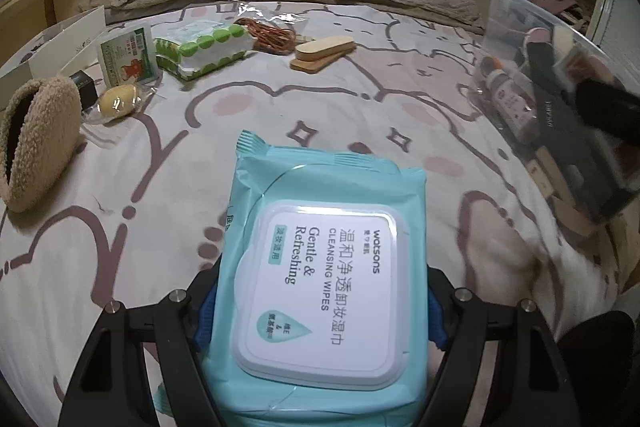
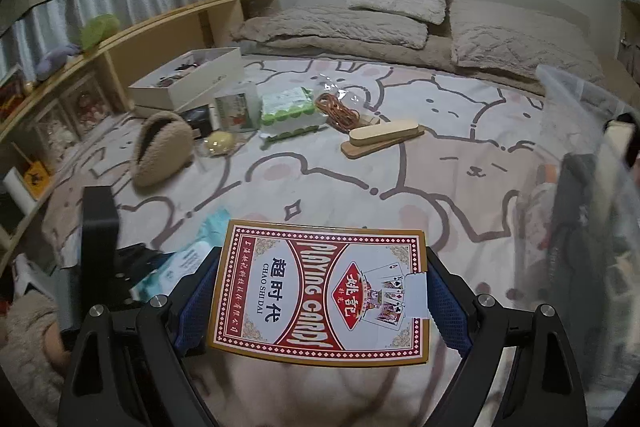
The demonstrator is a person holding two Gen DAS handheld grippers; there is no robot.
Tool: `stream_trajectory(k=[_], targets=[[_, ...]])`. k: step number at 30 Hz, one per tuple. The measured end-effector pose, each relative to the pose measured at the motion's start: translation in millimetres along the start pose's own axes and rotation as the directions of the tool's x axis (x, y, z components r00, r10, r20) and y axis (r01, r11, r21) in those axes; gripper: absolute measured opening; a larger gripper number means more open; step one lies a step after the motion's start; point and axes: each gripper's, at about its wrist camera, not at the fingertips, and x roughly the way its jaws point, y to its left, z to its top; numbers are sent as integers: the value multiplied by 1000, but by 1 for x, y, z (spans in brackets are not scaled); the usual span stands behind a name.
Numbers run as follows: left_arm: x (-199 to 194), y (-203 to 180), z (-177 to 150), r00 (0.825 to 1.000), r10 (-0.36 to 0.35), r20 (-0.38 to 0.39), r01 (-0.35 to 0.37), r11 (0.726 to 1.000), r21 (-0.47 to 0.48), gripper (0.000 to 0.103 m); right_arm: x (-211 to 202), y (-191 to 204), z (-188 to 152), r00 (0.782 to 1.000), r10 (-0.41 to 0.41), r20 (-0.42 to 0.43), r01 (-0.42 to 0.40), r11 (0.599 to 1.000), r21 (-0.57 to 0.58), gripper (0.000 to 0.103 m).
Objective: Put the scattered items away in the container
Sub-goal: 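Lift the card box with the right tool while the left tool holds the wipes, then carry the card box with the right tool into the clear plastic box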
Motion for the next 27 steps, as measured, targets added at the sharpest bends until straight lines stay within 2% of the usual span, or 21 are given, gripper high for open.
stream_trajectory(k=[6,9,16,20,27], targets=[[-11,-12,-4,1000,-7,-15,8,1000,20,78,-48,-3,2,999,-48,23,49,998,-32,92],[-21,-17,-3,1000,-9,-9,9,1000,23,78,-66,-11,4,999,-46,19,46,999,-17,92],[-52,-29,12,999,-36,36,35,999,38,78,-110,-33,15,999,-39,-22,39,999,5,92],[-70,-41,24,996,-52,74,47,997,68,78,-149,-49,32,998,-59,6,59,998,5,92],[-82,-66,43,991,-101,85,94,991,92,78,-197,-77,60,984,-169,50,173,981,-87,92]])
